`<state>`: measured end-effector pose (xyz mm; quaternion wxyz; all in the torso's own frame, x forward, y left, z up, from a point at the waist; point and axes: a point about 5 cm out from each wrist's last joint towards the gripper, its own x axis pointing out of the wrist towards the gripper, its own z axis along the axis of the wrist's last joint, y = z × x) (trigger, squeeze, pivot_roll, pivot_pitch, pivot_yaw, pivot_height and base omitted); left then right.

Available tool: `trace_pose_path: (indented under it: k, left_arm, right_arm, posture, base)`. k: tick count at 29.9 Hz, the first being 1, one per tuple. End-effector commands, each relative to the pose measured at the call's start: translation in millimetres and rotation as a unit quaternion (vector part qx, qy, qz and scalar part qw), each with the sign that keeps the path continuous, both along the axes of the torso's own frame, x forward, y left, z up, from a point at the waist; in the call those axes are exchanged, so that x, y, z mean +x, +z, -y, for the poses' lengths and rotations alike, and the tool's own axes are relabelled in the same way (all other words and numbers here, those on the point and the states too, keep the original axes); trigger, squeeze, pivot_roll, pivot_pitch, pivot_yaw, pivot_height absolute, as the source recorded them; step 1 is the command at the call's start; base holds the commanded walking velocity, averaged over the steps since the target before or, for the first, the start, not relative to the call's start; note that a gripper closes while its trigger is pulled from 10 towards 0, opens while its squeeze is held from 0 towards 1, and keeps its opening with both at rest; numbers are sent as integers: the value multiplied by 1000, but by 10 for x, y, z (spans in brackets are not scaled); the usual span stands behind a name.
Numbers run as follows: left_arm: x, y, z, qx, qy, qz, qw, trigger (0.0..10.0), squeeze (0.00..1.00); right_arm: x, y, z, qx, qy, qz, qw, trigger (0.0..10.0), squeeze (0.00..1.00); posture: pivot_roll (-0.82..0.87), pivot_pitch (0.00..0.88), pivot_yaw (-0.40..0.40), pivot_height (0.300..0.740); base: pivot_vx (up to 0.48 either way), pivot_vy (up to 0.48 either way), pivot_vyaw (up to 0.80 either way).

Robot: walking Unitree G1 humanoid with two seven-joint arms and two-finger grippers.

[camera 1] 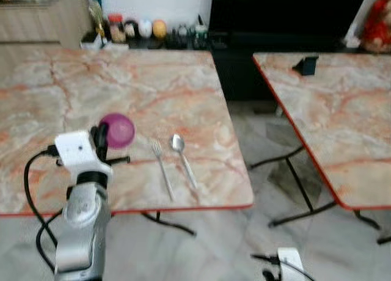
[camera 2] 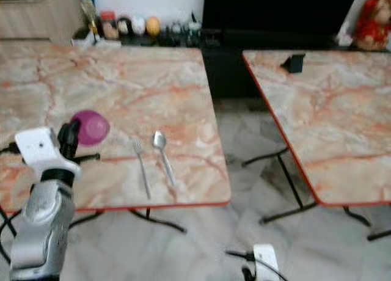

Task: Setting the table

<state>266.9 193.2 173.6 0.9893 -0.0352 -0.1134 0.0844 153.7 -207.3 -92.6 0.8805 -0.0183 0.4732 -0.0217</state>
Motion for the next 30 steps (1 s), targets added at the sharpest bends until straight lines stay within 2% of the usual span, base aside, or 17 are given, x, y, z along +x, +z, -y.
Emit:
trace_pose_path:
  k: [1,5,11,30]
  left_arm:
    - [-14,17,-35,0,5,6,1000,10000,0]
    - [-3,11,-17,-5,0,6,1000,10000,0]
    - [-4,4,21,-4,-8,6,1000,10000,0]
    - [64,64,77,-4,-19,12,1000,10000,0]
  right_arm:
    - [15,3,-21,-1,6,3,1000,10000,0]
    - [7,0,-24,-3,8,1,1000,10000,0]
    - [-6,-5,-27,-2,5,2,1000,10000,0]
    - [47,17,-14,1,-8,8,1000,10000,0]
  posture:
    - [75,0,-78,740]
    - [69,0,-76,740]
    - [67,0,-77,740]
    - [47,0,-71,740]
  base:
    - [0,-349,0]
    - [0,-352,0]
    - [0,-345,667]
    - [0,-337,0]
